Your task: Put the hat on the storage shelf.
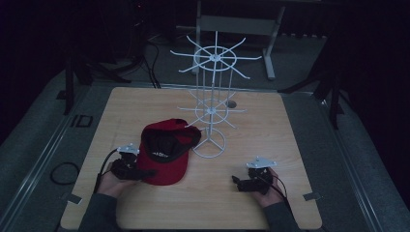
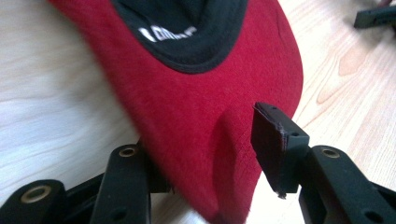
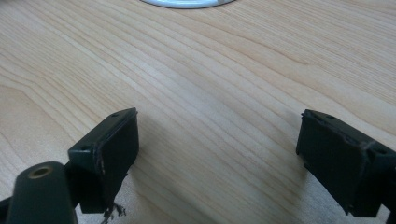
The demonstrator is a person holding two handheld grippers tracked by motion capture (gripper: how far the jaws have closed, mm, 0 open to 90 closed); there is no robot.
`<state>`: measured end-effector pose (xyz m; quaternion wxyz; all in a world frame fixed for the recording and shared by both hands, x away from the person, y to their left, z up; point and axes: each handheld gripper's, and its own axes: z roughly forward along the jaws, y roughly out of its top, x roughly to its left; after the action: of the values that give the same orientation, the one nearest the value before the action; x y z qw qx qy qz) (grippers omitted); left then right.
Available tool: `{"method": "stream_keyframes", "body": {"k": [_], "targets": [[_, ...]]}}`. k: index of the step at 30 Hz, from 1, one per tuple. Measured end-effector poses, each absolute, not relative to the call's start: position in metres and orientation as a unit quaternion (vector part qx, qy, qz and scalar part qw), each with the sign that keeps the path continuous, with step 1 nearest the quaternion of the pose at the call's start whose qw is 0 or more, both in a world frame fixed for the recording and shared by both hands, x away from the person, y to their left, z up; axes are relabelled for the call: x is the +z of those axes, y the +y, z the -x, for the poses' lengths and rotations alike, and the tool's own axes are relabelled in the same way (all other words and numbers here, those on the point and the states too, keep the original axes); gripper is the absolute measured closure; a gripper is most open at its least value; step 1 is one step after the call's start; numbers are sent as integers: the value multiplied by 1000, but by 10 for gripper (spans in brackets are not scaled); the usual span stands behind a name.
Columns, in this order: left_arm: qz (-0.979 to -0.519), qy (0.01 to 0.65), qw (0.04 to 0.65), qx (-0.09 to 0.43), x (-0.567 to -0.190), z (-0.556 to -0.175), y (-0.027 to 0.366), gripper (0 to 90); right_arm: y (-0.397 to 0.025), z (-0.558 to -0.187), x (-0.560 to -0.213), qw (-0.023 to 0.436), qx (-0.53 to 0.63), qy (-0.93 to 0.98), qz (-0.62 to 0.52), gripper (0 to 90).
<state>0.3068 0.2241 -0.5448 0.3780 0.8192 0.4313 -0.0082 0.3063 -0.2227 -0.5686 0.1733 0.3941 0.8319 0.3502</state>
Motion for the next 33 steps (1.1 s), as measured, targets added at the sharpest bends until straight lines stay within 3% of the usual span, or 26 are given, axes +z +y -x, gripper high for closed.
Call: {"method": "stream_keyframes", "body": {"k": [7,13,20,33], "targets": [[-833,418,362,-32,-556,-310,212,542,-223,-306,-569,173,350,832,-394,129],[-830,413,372,-52,-553,-311,213,680,-223,-306,-569,173,350,832,-394,129],[-821,415,390,-35,-545,-307,217,785,-223,-306,-569,173,350,832,-394,129],[-806,425,411,18,-540,-303,221,837,-223,-306,-569,173,350,832,-394,129]]}}
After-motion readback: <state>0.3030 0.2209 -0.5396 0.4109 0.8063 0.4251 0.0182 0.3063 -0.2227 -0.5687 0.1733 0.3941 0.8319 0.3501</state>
